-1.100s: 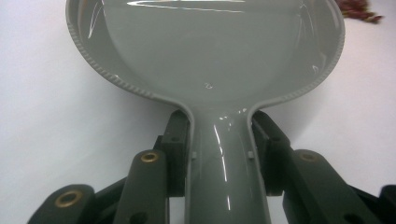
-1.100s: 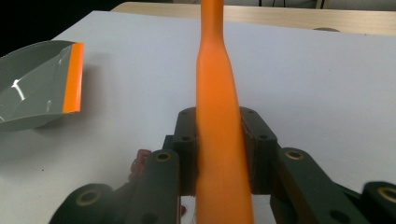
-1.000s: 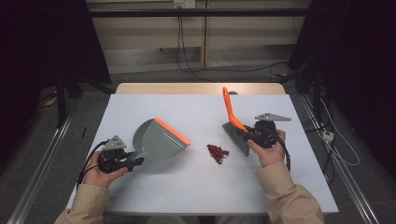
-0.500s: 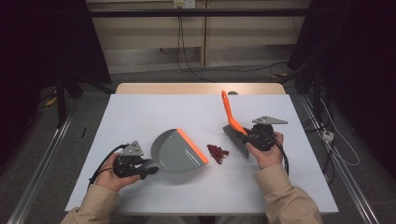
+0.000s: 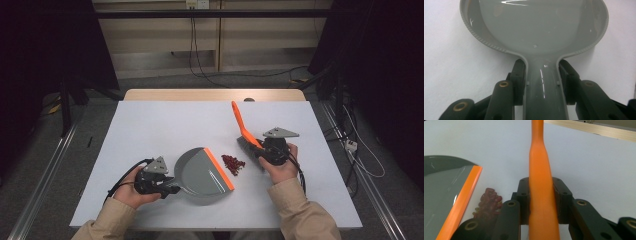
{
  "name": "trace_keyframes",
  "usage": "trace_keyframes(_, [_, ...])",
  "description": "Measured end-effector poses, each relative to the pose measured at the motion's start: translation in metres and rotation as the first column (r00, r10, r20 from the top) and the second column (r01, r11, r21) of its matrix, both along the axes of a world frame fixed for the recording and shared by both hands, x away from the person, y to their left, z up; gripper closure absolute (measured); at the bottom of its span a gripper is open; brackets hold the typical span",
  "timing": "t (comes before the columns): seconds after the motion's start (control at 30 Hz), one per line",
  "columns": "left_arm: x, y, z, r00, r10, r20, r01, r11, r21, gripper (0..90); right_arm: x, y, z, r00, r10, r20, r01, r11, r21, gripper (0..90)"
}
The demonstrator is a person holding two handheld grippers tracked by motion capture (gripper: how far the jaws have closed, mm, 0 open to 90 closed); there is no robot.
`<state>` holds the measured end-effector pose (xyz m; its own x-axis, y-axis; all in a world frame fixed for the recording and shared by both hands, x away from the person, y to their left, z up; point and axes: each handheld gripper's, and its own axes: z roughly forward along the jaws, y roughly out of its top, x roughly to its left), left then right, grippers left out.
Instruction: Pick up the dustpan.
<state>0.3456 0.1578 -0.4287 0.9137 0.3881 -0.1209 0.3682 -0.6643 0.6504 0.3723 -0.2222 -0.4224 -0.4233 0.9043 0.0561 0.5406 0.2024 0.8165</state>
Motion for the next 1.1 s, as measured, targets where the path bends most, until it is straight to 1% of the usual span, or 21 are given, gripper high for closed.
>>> trace_keyframes(0.03, [0.0, -0.001, 0.0, 1.0, 0.006, -0.004, -0.006, 0.9999, -0.008, 63.3, 0.0, 0.001, -0.002, 1.0, 0.003, -0.001, -0.003, 1.0, -0.007, 71.3])
trace_keyframes(0.1, [0.001, -0.001, -0.001, 1.0, -0.005, -0.008, 0.005, 1.0, -0.003, 63.3, -0.002, 0.004, -0.004, 0.9996, 0.021, 0.021, -0.021, 1.0, -0.013, 71.2])
trace_keyframes(0.13, [0.002, -0.001, -0.001, 0.9999, -0.01, -0.01, 0.01, 1.0, 0.001, 63.2, -0.002, 0.006, -0.004, 0.9994, 0.027, 0.023, -0.026, 0.999, -0.022, 71.3])
trace_keyframes(0.17, [0.002, -0.002, -0.002, 0.9999, -0.004, -0.016, 0.004, 1.0, -0.002, 63.2, -0.003, 0.007, -0.004, 0.9992, 0.031, 0.024, -0.03, 0.999, -0.028, 71.3])
trace_keyframes(0.27, [0.002, -0.003, -0.003, 0.9998, -0.002, -0.02, 0.002, 1.0, -0.004, 63.2, -0.005, 0.013, -0.004, 0.9981, 0.053, 0.032, -0.051, 0.997, -0.063, 71.3])
trace_keyframes(0.33, [0.002, -0.003, -0.003, 0.9998, -0.002, -0.019, 0.002, 1.0, -0.003, 63.2, -0.006, 0.016, -0.004, 0.9976, 0.06, 0.035, -0.058, 0.995, -0.075, 71.3])
trace_keyframes(0.37, [0.003, -0.002, -0.003, 0.9998, -0.016, -0.013, 0.016, 0.9998, 0.012, 63.2, -0.006, 0.017, -0.004, 0.9971, 0.066, 0.037, -0.063, 0.995, -0.081, 71.3])
trace_keyframes(0.4, [0.002, -0.003, -0.003, 0.9998, -0.003, -0.02, 0.003, 1.0, 0.0, 63.2, -0.007, 0.018, -0.004, 0.9973, 0.065, 0.036, -0.062, 0.995, -0.08, 71.3])
trace_keyframes(0.5, [0.003, -0.004, -0.005, 0.9997, 0.0, -0.023, 0.0, 1.0, 0.004, 63.2, -0.007, 0.019, -0.004, 0.9974, 0.064, 0.035, -0.061, 0.995, -0.077, 71.3])
trace_keyframes(0.53, [0.004, -0.004, -0.006, 0.9997, -0.001, -0.025, 0.002, 1.0, 0.002, 63.2, -0.008, 0.02, -0.004, 0.9974, 0.062, 0.035, -0.059, 0.995, -0.079, 71.3])
trace_keyframes(0.57, [0.005, -0.004, -0.006, 0.9997, -0.011, -0.021, 0.011, 0.9999, 0.011, 63.2, -0.008, 0.021, -0.004, 0.9971, 0.067, 0.036, -0.064, 0.994, -0.083, 71.3])
trace_keyframes(0.6, [0.005, -0.004, -0.006, 0.9997, -0.012, -0.021, 0.012, 0.9999, 0.01, 63.1, -0.008, 0.022, -0.004, 0.9971, 0.069, 0.033, -0.066, 0.994, -0.085, 71.3])
trace_keyframes(0.63, [0.004, -0.005, -0.007, 0.9997, -0.004, -0.026, 0.004, 1.0, 0.004, 63.1, -0.008, 0.022, -0.004, 0.9969, 0.07, 0.034, -0.067, 0.994, -0.09, 71.3])
trace_keyframes(0.73, [0.004, -0.005, -0.007, 0.9996, -0.002, -0.028, 0.002, 1.0, 0.002, 63.1, -0.009, 0.024, -0.003, 0.9969, 0.071, 0.035, -0.067, 0.993, -0.1, 71.3])
trace_keyframes(0.93, [0.005, -0.004, -0.006, 0.9997, -0.009, -0.024, 0.009, 0.9999, 0.009, 63.1, -0.01, 0.025, -0.003, 0.9969, 0.07, 0.035, -0.067, 0.993, -0.099, 71.3])
trace_keyframes(0.97, [0.004, -0.005, -0.007, 0.9996, 0.001, -0.029, 0.0, 1.0, 0.003, 63.1, -0.01, 0.025, -0.003, 0.9968, 0.072, 0.036, -0.068, 0.992, -0.102, 71.2])
trace_keyframes(1.1, [0.004, -0.006, -0.007, 0.9994, -0.001, -0.036, 0.001, 1.0, 0.001, 63.1, -0.01, 0.025, -0.004, 0.9971, 0.068, 0.035, -0.064, 0.993, -0.099, 71.3])
